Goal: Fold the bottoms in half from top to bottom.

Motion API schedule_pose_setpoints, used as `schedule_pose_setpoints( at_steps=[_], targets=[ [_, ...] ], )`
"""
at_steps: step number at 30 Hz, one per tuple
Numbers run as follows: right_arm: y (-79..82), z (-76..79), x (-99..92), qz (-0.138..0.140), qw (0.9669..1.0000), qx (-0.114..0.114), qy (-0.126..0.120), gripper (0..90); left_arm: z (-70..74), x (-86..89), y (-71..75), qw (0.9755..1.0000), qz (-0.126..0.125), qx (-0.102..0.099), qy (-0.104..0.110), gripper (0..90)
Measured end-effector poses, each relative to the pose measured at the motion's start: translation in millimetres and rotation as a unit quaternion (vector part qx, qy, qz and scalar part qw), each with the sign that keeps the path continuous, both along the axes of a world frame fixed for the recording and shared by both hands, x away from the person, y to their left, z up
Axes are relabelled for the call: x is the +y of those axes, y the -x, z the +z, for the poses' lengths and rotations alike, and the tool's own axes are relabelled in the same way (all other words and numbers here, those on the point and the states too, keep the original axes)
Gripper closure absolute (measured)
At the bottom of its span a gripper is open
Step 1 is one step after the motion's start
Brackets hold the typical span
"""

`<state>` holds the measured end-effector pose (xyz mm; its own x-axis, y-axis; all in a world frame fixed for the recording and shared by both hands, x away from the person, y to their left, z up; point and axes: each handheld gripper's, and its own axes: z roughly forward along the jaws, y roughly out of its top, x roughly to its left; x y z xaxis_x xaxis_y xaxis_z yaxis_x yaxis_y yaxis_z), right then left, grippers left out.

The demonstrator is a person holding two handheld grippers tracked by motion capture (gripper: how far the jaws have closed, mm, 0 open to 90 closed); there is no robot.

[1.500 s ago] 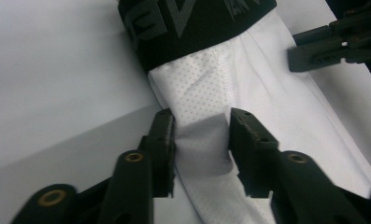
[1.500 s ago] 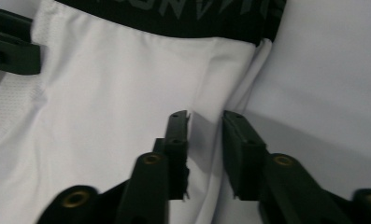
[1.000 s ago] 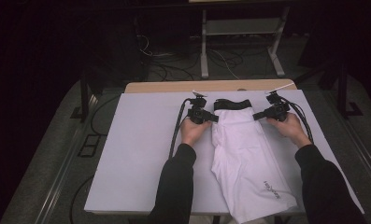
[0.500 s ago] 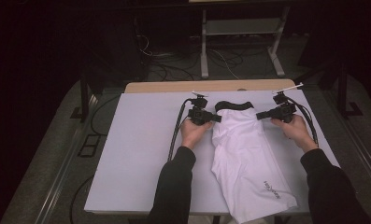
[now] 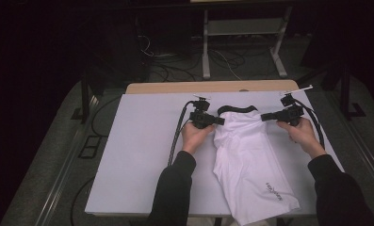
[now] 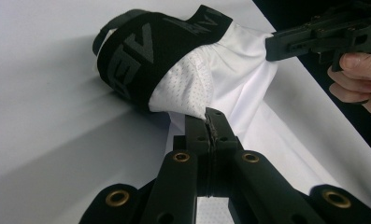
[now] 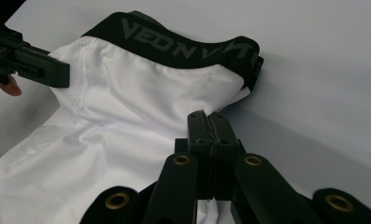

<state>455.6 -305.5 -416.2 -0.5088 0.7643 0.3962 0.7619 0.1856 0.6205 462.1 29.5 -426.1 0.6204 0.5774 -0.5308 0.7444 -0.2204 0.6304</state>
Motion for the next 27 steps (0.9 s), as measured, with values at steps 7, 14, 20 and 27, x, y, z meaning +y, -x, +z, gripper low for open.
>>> schedule_pose_setpoints(
  at_steps=[7,14,20,27],
  targets=[
    [9.6,5.7,-2.0,0.002,0.9999,-0.014,-0.007,87.9,7.7,2.2,8.5,0.9999,-0.007,-0.010,0.010,88.7],
    [20.0,13.6,-2.0,0.005,0.9995,-0.030,-0.009,87.8,15.1,3.0,17.8,0.9996,-0.013,-0.019,0.013,88.7],
    [30.5,21.3,-1.8,0.006,0.9991,-0.040,-0.011,87.9,19.4,5.6,26.5,0.9994,-0.017,-0.027,0.014,88.7],
    [41.3,24.8,-1.8,0.009,0.9987,-0.049,-0.016,87.8,26.9,7.0,38.9,0.9988,-0.026,-0.035,0.022,88.7]
  ],
)
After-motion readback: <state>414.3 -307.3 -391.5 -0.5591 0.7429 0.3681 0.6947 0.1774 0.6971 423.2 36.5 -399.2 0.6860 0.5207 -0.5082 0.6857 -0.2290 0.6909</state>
